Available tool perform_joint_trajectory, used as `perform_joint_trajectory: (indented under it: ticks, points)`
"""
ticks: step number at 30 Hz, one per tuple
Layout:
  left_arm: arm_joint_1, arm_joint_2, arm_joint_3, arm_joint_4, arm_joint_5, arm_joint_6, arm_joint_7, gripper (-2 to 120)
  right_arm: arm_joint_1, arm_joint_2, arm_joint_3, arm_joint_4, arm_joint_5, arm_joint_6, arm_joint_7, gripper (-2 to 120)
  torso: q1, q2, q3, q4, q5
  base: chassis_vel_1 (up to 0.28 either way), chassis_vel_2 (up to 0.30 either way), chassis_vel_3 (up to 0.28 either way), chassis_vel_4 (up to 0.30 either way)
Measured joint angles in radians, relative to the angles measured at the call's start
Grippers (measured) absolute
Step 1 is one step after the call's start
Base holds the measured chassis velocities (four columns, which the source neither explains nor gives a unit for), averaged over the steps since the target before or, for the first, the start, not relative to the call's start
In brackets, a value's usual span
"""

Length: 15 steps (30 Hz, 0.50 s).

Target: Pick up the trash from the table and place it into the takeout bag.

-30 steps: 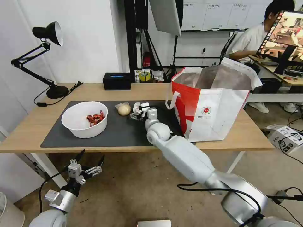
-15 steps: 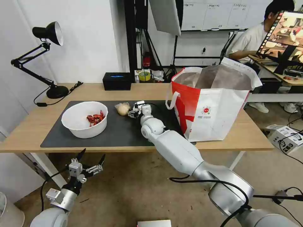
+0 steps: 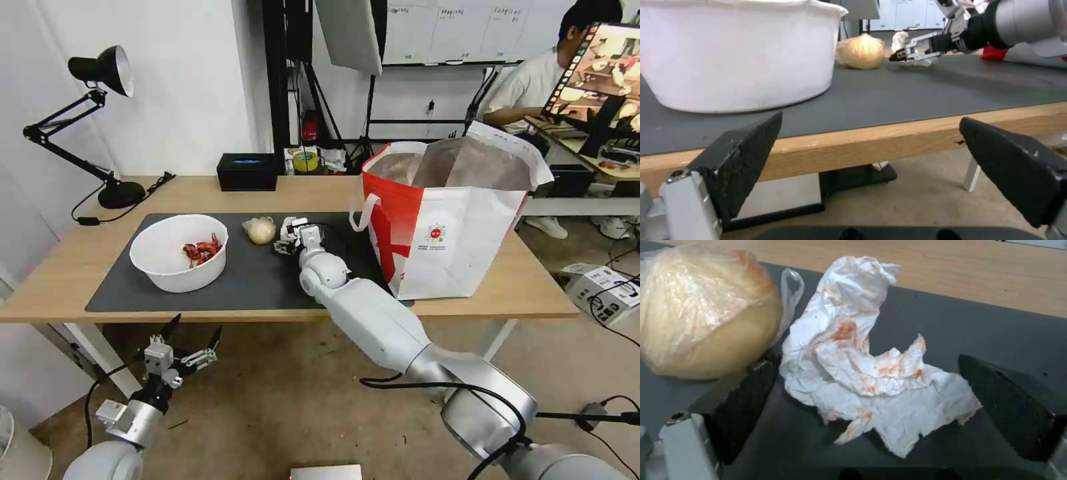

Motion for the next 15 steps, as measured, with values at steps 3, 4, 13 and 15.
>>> perform_joint_trajectory:
  ticks: [3, 4, 13, 15]
  points:
    - [0.000, 0.000, 0.001, -0.002, 0.000, 0.000, 0.000, 100, 0.002, 0.000, 0.001, -0.003, 0.000, -0.001, 0.001, 100, 0.000, 0.000, 0.000, 0.0000, 0.0000, 0.000, 0.000, 0.000, 0.000]
    - [0.000, 0.000, 0.002, -0.002, 0.000, 0.000, 0.000, 100, 0.003, 0.001, 0.002, -0.006, 0.000, -0.002, 0.001, 100, 0.000, 0.000, 0.000, 0.0000, 0.0000, 0.000, 0.000, 0.000, 0.000]
    - [0.004, -0.002, -0.001, -0.005, 0.001, -0.001, 0.001, 100, 0.009, 0.012, 0.008, -0.025, 0.007, -0.004, -0.005, 99, 0.000, 0.000, 0.000, 0.0000, 0.0000, 0.000, 0.000, 0.000, 0.000]
    - [0.005, -0.002, -0.002, -0.005, 0.001, -0.002, 0.001, 100, 0.010, 0.013, 0.008, -0.024, 0.017, -0.008, -0.006, 95, 0.000, 0.000, 0.000, 0.0000, 0.0000, 0.000, 0.000, 0.000, 0.000]
